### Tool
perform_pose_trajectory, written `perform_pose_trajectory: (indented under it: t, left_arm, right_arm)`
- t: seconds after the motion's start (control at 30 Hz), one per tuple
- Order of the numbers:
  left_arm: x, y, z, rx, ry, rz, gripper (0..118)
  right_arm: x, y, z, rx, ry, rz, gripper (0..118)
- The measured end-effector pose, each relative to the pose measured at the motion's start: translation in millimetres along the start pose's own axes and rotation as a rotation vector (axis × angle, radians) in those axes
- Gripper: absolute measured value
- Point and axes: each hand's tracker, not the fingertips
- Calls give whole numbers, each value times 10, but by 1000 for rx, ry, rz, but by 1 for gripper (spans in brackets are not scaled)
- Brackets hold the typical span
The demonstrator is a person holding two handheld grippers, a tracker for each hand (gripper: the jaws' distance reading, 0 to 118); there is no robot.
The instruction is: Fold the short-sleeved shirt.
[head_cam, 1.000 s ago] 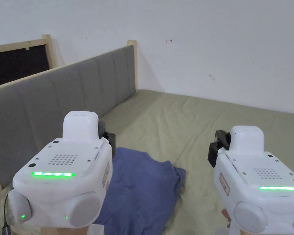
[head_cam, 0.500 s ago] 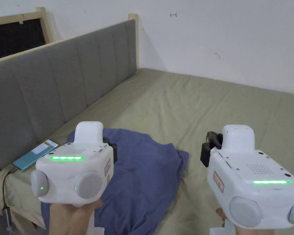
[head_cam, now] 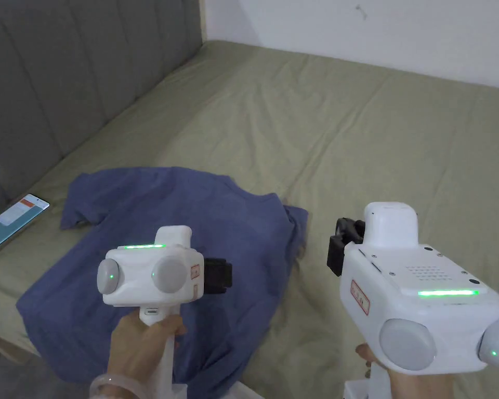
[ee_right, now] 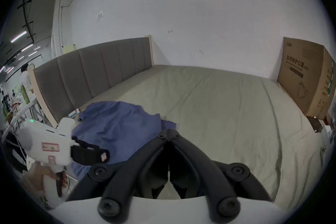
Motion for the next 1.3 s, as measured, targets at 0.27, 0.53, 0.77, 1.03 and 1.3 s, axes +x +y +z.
perform_pose_trajectory:
  t: [0.27,0.53,0.77,1.03,1.3]
  left_arm:
    - [66,10,-41,17,112,-67,30]
    - [-216,121,56,2,24,97,8]
    - [-149,429,571,110,-105,149,8]
    - [1025,977,1371,272,-262,-71,8]
    - [2821,878,2139,369,-587,-393,8]
  right_arm:
    - [136,-126,-193,-67,5,-77,0]
    - [212,-137,-61,-68,2,-92,0]
    - [476,-55,233,-18,-33,-149,0]
    - [981,3,809,74,-142,-220,0]
    - [1782,-20,1618,180,-361,-322,0]
